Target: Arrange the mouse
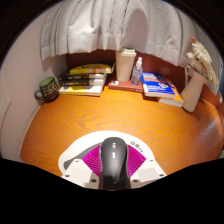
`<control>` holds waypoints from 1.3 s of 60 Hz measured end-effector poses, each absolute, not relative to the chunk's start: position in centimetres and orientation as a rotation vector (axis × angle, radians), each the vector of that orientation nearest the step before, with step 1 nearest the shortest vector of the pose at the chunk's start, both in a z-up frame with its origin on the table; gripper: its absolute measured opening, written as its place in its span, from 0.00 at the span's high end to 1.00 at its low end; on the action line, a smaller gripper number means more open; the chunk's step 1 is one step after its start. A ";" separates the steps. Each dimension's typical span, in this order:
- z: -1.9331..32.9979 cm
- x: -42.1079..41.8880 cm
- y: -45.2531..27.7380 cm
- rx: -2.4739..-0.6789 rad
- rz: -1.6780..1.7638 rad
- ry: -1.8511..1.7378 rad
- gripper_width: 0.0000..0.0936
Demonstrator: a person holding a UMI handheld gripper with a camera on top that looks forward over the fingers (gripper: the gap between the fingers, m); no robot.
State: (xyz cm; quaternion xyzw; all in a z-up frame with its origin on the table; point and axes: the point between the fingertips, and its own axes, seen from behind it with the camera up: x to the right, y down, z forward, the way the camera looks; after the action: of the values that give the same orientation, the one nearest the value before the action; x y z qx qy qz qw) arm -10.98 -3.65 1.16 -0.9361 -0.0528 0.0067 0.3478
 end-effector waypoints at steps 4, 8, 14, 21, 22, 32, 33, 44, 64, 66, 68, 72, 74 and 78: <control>-0.9 -10.8 -4.7 -2.461 -0.003 -0.149 0.68; -1.3 -10.8 -4.7 -2.430 0.003 -0.139 0.66; -1.3 -10.8 -4.7 -2.433 0.026 -0.126 0.59; -1.5 -10.9 -4.7 -2.444 0.064 -0.124 0.51; -1.5 -10.9 -4.8 -2.450 0.069 -0.119 0.50; 0.7 -10.3 -5.2 -2.472 0.077 -0.094 0.16; 1.1 -10.2 -5.2 -2.468 0.079 -0.092 0.16; 9.1 -10.2 -5.3 -2.382 0.113 -0.077 0.16; 23.8 -8.4 -7.5 -2.162 0.136 -0.134 0.15; 24.7 -8.1 -7.8 -2.150 0.146 -0.132 0.15; 25.5 -7.8 -8.0 -2.142 0.155 -0.125 0.15; 26.6 -7.2 -8.5 -2.124 0.164 -0.109 0.16; 27.1 -6.9 -8.7 -2.117 0.169 -0.103 0.16; 27.7 -6.4 -9.0 -2.106 0.180 -0.089 0.16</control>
State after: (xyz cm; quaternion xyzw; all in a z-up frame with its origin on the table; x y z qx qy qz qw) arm -6.40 -8.99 27.72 -0.8672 -0.0366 0.0743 0.4910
